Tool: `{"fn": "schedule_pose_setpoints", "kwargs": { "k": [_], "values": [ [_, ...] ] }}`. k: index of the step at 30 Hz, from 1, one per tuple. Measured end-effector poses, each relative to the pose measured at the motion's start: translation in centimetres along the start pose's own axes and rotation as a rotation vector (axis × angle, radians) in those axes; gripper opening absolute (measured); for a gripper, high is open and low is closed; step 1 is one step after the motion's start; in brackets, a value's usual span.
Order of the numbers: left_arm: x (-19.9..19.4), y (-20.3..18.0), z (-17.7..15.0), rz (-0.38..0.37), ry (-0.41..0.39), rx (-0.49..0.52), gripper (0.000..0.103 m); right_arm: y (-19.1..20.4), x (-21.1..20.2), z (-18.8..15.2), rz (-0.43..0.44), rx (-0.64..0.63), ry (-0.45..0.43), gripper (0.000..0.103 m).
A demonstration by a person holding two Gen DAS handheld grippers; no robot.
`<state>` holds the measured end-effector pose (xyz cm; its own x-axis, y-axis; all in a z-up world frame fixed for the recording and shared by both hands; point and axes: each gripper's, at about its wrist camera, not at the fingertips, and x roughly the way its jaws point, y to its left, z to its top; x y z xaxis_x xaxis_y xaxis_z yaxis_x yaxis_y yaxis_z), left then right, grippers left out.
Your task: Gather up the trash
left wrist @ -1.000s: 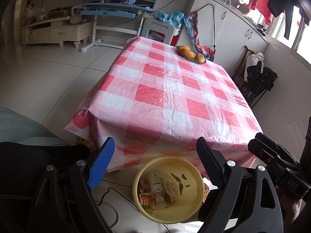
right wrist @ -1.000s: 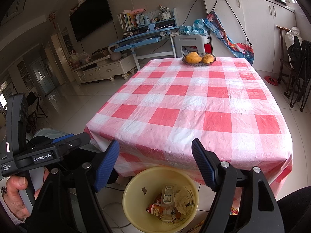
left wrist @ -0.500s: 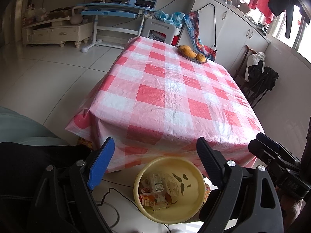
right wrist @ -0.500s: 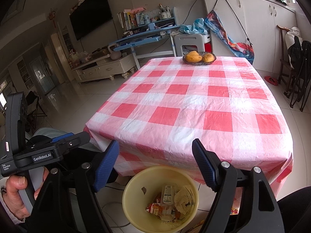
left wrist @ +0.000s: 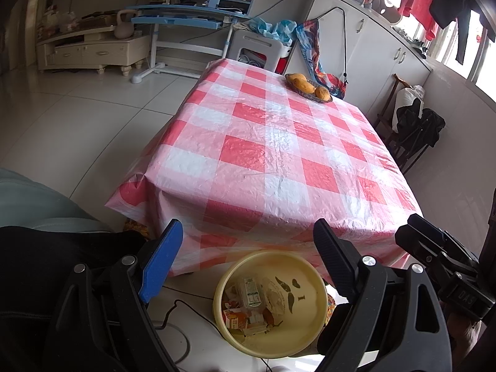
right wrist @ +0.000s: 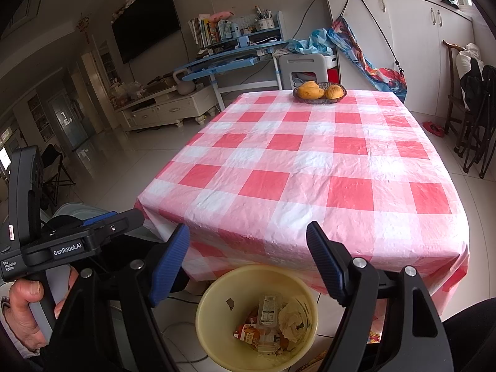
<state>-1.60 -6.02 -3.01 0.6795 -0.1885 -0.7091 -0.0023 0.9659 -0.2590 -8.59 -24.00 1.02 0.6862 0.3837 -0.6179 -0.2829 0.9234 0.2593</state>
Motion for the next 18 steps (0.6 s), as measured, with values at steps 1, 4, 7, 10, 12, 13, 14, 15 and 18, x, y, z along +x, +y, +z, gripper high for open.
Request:
{"fn": "schedule_pose_setpoints", "kwargs": {
  "k": [1,4,7,10,12,13,14,15,18],
  "values": [
    [0.00,0.01,0.00,0.000,0.000,0.000,0.083,0.08,0.02,-0.03,0.000,-0.001,0.000,0.074],
    [0.03,0.04,0.03,0.001,-0.001,0.000,0.083,0.10,0.11,0.07,0.003,-0.005,-0.002,0.074],
    [0.05,0.07,0.04,0.002,-0.001,0.001,0.083,0.16,0.18,0.06,0.005,-0.005,-0.005,0.074],
    [0.03,0.06,0.00,0.001,-0.001,0.001,0.083,-0.07,0.21,0.16,0.006,-0.001,-0.009,0.074],
    [0.03,0.06,-0.01,0.001,0.000,0.001,0.083,-0.06,0.19,0.14,0.008,-0.001,-0.011,0.074],
    [0.05,0.07,0.00,0.002,0.000,0.001,0.083,0.05,0.18,0.09,0.009,-0.001,-0.012,0.074],
    [0.07,0.08,0.02,0.002,0.000,0.002,0.083,0.05,0.18,0.12,0.010,-0.002,-0.013,0.074],
    [0.04,0.06,-0.01,0.002,0.000,0.002,0.083,0.08,0.20,0.14,0.011,-0.002,-0.013,0.074],
    [0.06,0.11,0.02,0.003,-0.001,0.001,0.083,0.17,0.26,0.08,0.015,-0.003,-0.015,0.074]
  ]
}}
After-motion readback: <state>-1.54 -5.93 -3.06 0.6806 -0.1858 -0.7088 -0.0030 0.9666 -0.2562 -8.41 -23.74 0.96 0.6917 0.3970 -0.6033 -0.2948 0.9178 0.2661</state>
